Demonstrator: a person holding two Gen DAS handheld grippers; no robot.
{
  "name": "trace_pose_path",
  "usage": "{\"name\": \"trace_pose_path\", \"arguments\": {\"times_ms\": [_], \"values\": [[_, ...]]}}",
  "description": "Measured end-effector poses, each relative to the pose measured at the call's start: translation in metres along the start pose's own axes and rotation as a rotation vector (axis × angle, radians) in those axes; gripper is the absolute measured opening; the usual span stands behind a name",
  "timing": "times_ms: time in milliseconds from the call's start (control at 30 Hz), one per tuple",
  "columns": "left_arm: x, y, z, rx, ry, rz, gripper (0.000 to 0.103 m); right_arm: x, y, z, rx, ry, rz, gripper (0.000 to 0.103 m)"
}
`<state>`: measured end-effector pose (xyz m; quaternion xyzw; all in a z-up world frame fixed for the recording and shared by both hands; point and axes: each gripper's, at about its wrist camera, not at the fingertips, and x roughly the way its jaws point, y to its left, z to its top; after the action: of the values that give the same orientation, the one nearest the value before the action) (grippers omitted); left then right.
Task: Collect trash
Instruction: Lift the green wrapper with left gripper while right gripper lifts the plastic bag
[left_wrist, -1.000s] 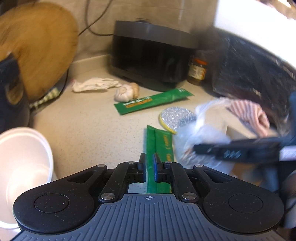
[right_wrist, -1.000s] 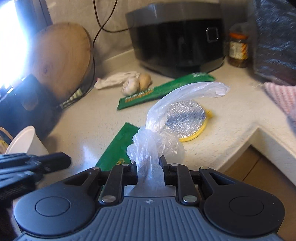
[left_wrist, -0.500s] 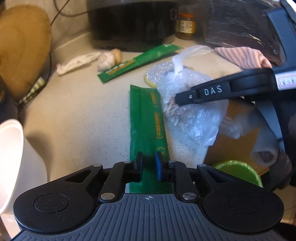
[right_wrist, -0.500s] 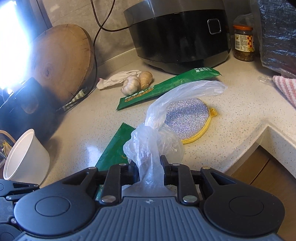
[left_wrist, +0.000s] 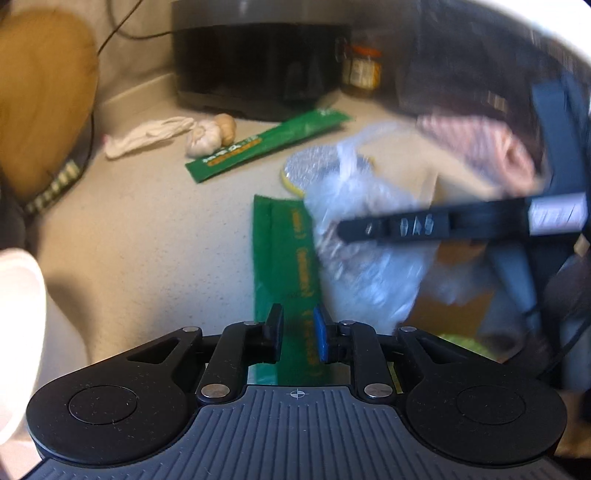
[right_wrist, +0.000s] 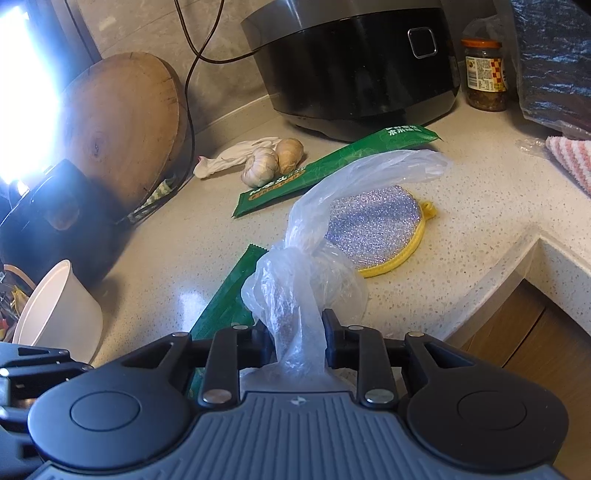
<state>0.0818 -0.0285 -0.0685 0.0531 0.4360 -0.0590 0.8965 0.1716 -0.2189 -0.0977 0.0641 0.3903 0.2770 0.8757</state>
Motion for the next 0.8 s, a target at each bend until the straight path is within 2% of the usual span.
{"name": "trace_pose_path", "arguments": {"times_ms": [67, 133, 267, 433, 467, 533, 600, 667, 800], "values": [[0.007, -0.009, -0.005, 0.040, 0.025, 0.013, 0.022, 0.000, -0.001, -0.001, 0.004, -0.001, 0.002, 0.025], [0.008, -0.011, -0.007, 0.038, 0.030, -0.018, 0.023, -0.001, -0.002, -0.003, 0.007, 0.000, 0.001, 0.026], [0.012, -0.009, -0.008, 0.006, 0.049, -0.090, 0.039, -0.001, -0.003, -0.004, 0.016, -0.002, 0.003, 0.026], [0.009, 0.002, -0.006, -0.054, 0.032, -0.132, 0.040, -0.001, -0.003, -0.004, 0.015, -0.002, 0.003, 0.026], [0.005, 0.004, -0.005, -0.068, 0.004, -0.115, 0.040, -0.001, -0.003, -0.005, 0.015, -0.002, 0.003, 0.027], [0.000, 0.005, -0.004, -0.050, -0.034, -0.019, 0.040, -0.002, -0.004, -0.005, 0.016, -0.003, 0.004, 0.027], [0.005, 0.005, -0.002, -0.004, -0.023, 0.067, 0.038, -0.002, -0.003, -0.005, 0.019, -0.004, 0.004, 0.027], [0.013, 0.006, -0.001, 0.000, 0.016, 0.060, 0.038, -0.002, -0.003, -0.006, 0.019, -0.006, 0.005, 0.027], [0.018, 0.005, 0.003, -0.032, 0.022, -0.001, 0.038, -0.002, -0.004, -0.007, 0.019, -0.007, 0.005, 0.028]]}}
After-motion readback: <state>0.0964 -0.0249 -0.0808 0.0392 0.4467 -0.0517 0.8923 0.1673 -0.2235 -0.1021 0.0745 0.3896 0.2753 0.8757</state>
